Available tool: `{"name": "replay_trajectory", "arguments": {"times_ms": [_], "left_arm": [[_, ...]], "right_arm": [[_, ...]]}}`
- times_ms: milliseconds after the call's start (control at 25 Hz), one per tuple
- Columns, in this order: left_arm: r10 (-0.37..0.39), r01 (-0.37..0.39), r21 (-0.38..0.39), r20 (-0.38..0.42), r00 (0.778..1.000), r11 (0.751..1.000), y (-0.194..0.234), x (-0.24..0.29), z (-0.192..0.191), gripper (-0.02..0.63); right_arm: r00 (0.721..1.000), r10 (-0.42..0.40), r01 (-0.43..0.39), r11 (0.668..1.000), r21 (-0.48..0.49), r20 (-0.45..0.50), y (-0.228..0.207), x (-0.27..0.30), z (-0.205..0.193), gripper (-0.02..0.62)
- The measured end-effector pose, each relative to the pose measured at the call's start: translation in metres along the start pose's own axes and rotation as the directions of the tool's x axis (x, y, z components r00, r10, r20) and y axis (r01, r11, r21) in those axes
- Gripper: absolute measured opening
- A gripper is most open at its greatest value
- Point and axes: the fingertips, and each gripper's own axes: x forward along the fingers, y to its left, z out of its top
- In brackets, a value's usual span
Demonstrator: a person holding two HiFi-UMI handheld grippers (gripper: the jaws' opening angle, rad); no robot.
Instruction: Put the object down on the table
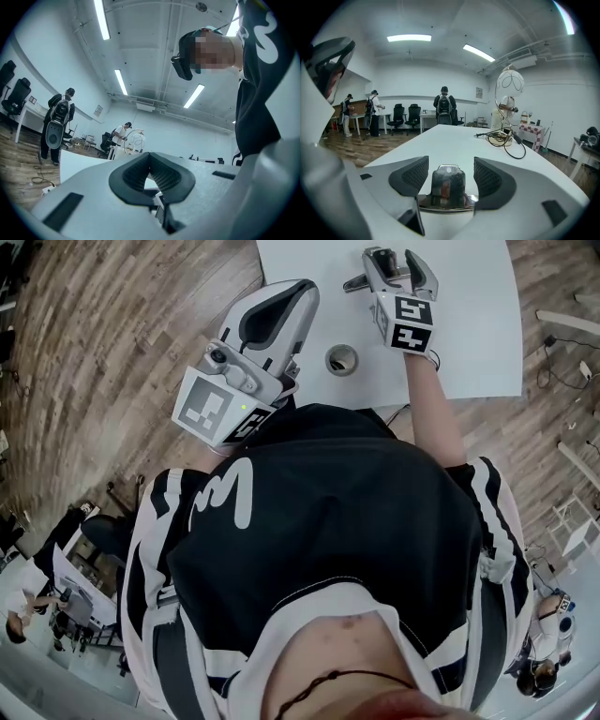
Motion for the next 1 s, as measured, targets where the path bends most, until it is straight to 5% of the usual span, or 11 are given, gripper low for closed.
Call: {"name": "replay_trajectory", "arguments": {"times_ms": [240, 1000], "left_arm": [[-0.035, 0.035, 0.005, -0.006, 0.999, 0.999, -0.022, 0.013, -0.006, 0.005], [-0.057, 0.057, 0.026, -0.002, 0.998, 0.998, -0.04, 0.022, -0.011, 0.005]], "right_arm": [[0.996, 0.017, -0.025, 0.996, 0.088, 0.09, -0.008, -0.03, 0.032, 0.288], [0.947, 0.028, -0.055, 0.996, 0.075, 0.32, 0.004, -0.122, 0.114, 0.288]]}}
